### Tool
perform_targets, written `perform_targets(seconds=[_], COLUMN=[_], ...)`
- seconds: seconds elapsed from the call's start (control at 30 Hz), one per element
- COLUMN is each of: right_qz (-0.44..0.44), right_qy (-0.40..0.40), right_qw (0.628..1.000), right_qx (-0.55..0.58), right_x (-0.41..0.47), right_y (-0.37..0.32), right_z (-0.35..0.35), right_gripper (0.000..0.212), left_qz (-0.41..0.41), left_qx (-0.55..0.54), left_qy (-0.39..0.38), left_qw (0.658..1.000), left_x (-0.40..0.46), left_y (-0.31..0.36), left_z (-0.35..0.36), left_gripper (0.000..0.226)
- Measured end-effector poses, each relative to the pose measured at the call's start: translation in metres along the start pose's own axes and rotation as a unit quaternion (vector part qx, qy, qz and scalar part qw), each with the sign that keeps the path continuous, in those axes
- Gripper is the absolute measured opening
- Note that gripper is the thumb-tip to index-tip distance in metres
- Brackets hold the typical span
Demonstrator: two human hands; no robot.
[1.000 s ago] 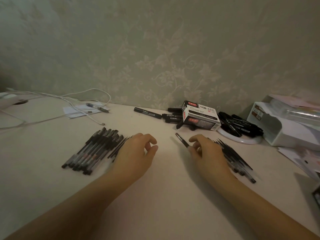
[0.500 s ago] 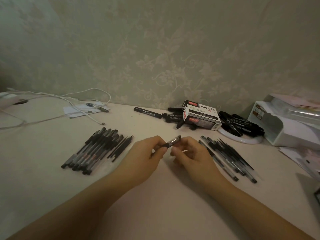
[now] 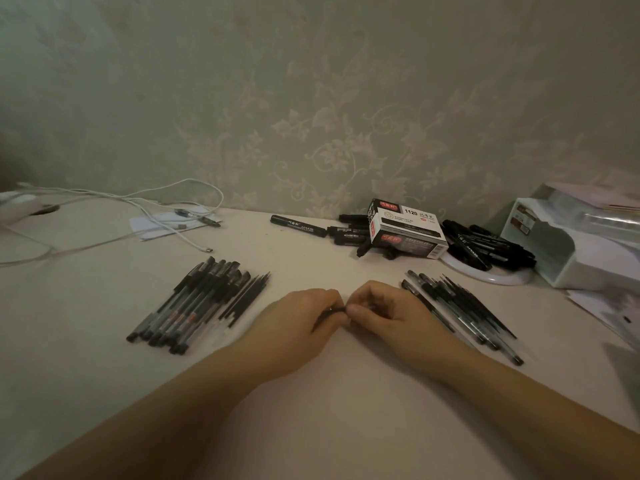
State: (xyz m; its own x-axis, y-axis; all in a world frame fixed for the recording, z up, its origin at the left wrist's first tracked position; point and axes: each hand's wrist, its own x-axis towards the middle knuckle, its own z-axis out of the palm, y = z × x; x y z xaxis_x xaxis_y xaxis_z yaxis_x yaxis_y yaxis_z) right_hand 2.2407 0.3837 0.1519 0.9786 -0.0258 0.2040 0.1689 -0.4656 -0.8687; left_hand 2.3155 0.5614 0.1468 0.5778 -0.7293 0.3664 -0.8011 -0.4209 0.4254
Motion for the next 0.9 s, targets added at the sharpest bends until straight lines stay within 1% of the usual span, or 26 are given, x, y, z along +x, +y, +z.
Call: perform_targets(seconds=[0.07,0.17,0.27,0.37,0.5,0.57,0.63,0.7,0.77,0.83,0.9], right_qz=[0.014,0.021,0.012,0.015,0.000,-0.005,-0.008,-0.019,-0.022,-0.030,-0.059], right_qy=[-0.015,-0.001,0.025,0.029,0.044,0.066,0.108,0.173,0.202,0.176,0.144], right_qw=[0.999,0.997,0.997,0.998,0.998,0.997,0.994,0.984,0.973,0.966,0.953], right_qx=[0.042,0.081,0.066,0.057,0.045,0.042,0.031,-0.029,-0.107,-0.187,-0.261], right_x=[0.001,0.001,0.003,0.003,0.001,0.001,0.001,0.001,0.001,0.000,0.000], right_y=[0.000,0.001,0.001,-0.001,-0.001,0.002,0.005,0.008,0.010,0.010,0.011], right_z=[-0.001,0.003,0.006,0.004,0.002,0.002,0.002,0.001,0.003,0.007,0.012], right_gripper=[0.008,0.012,0.012,0.013,0.010,0.008,0.004,0.002,0.005,0.007,0.008], left_qz=[0.000,-0.007,-0.004,-0.005,-0.032,-0.042,-0.051,-0.066,-0.077,-0.075,-0.074], left_qx=[0.016,0.035,0.065,0.082,0.097,0.094,0.081,0.066,0.048,0.024,0.000], left_qy=[0.004,0.017,0.027,0.023,0.049,0.058,0.054,0.047,0.050,0.048,0.042], left_qw=[1.000,0.999,0.998,0.996,0.994,0.993,0.994,0.995,0.995,0.996,0.996], left_x=[0.000,0.001,0.000,-0.002,-0.001,-0.001,-0.001,-0.001,-0.001,-0.001,-0.001], left_y=[-0.002,-0.004,-0.004,-0.003,-0.004,-0.003,-0.002,-0.003,-0.004,-0.004,-0.002], left_z=[0.001,0.002,0.003,0.004,0.001,0.000,-0.001,-0.003,-0.005,-0.004,-0.002], left_gripper=[0.016,0.017,0.018,0.020,0.040,0.046,0.043,0.031,0.022,0.017,0.013])
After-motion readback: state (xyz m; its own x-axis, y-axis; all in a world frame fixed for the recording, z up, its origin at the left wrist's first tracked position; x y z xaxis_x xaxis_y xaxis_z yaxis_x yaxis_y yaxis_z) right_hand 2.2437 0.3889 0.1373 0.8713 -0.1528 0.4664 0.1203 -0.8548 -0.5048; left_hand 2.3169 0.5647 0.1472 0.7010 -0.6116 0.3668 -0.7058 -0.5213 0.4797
